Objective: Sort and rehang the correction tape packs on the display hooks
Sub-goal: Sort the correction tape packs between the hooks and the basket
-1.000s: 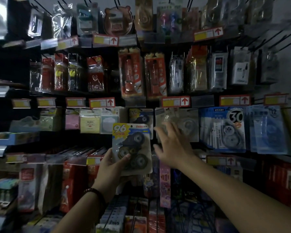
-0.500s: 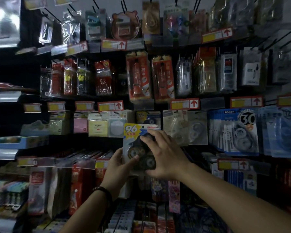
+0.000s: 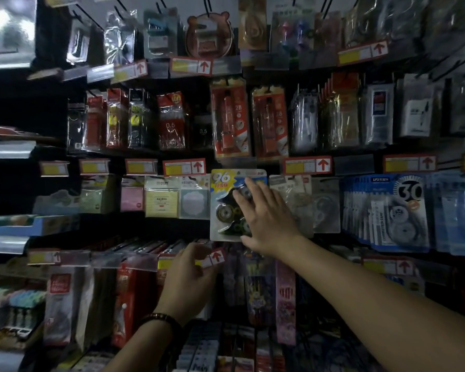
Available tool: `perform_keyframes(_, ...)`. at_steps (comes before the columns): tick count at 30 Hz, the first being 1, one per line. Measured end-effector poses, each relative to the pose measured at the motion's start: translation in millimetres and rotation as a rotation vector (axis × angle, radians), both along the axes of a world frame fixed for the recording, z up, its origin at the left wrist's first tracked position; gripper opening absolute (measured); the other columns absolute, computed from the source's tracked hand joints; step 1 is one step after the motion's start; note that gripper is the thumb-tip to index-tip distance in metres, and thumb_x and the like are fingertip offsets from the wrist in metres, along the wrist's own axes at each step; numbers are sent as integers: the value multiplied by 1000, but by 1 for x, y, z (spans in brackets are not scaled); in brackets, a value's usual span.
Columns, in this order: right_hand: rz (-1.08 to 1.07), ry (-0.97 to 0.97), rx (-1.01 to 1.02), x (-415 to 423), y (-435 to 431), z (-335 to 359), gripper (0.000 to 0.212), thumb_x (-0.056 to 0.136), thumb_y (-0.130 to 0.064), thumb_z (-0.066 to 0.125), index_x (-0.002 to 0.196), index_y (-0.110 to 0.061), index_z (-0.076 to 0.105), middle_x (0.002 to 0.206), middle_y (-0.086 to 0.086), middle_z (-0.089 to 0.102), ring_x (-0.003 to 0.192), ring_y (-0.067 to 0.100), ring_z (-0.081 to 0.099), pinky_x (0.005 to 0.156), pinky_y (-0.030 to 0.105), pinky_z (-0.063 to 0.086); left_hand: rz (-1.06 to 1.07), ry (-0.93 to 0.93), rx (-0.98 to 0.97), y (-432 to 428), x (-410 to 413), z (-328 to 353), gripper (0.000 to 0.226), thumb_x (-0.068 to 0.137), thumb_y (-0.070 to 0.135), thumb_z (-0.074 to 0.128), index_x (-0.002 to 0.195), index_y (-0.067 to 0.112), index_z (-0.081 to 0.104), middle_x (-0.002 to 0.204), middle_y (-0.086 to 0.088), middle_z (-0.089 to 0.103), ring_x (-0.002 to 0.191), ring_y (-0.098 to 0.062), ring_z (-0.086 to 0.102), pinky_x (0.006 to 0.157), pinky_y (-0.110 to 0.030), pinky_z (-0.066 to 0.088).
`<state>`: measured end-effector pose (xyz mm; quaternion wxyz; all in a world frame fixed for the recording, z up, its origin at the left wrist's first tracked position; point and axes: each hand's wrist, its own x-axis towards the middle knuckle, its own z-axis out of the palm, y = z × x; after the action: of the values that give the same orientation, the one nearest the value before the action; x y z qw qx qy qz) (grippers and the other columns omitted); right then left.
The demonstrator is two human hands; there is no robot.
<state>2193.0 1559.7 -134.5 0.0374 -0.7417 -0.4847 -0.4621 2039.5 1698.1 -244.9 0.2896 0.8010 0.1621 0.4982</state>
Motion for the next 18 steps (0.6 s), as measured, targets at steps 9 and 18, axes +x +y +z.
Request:
perform_keyframes(9, -81, 17, -54, 9, 10, 10, 111, 75, -63, 73, 164, -20, 23, 168, 20, 17, 154, 40, 18, 124, 54, 22, 11, 86, 111, 0, 1, 8, 27, 94, 36, 77, 97, 50, 53, 114, 13, 62, 101, -6, 63, 87, -28, 56)
perform_keyframes(18, -137, 73, -38, 7, 31, 5, 91, 76, -32, 79, 153, -14, 33, 167, 28, 14, 148, 45, 26, 122, 53, 25, 39, 175, 205, -6, -8, 2, 18, 94, 32, 73, 110, 36, 65, 119, 11, 60, 106, -8, 63, 96, -33, 58)
